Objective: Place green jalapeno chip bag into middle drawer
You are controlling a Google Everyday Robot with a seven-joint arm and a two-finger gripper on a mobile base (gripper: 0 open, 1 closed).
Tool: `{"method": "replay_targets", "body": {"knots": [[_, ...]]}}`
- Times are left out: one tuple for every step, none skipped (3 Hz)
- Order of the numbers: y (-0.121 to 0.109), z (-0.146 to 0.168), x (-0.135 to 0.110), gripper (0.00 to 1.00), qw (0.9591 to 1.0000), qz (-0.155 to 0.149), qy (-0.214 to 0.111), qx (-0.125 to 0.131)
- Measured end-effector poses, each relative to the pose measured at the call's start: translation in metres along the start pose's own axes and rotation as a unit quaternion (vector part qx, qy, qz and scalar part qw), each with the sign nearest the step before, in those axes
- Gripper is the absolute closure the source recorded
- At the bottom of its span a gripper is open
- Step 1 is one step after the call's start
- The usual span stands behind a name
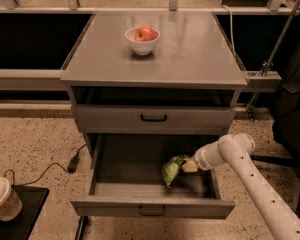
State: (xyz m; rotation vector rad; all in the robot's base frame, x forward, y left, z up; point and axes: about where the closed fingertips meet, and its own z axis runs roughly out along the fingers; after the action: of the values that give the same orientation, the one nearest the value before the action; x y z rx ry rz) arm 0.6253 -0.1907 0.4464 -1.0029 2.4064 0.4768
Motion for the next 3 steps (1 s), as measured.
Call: {"method": "replay_targets", "body": {"knots": [[0.0, 0.0, 0.0, 0.82, 1.0, 0.0, 0.0, 0.0], [0.0, 0.0, 0.0, 0.59, 1.0, 0.0, 0.0, 0.0], [0.0, 0.0001, 0.0, 0.35, 1.0, 0.0, 0.0, 0.0]]}}
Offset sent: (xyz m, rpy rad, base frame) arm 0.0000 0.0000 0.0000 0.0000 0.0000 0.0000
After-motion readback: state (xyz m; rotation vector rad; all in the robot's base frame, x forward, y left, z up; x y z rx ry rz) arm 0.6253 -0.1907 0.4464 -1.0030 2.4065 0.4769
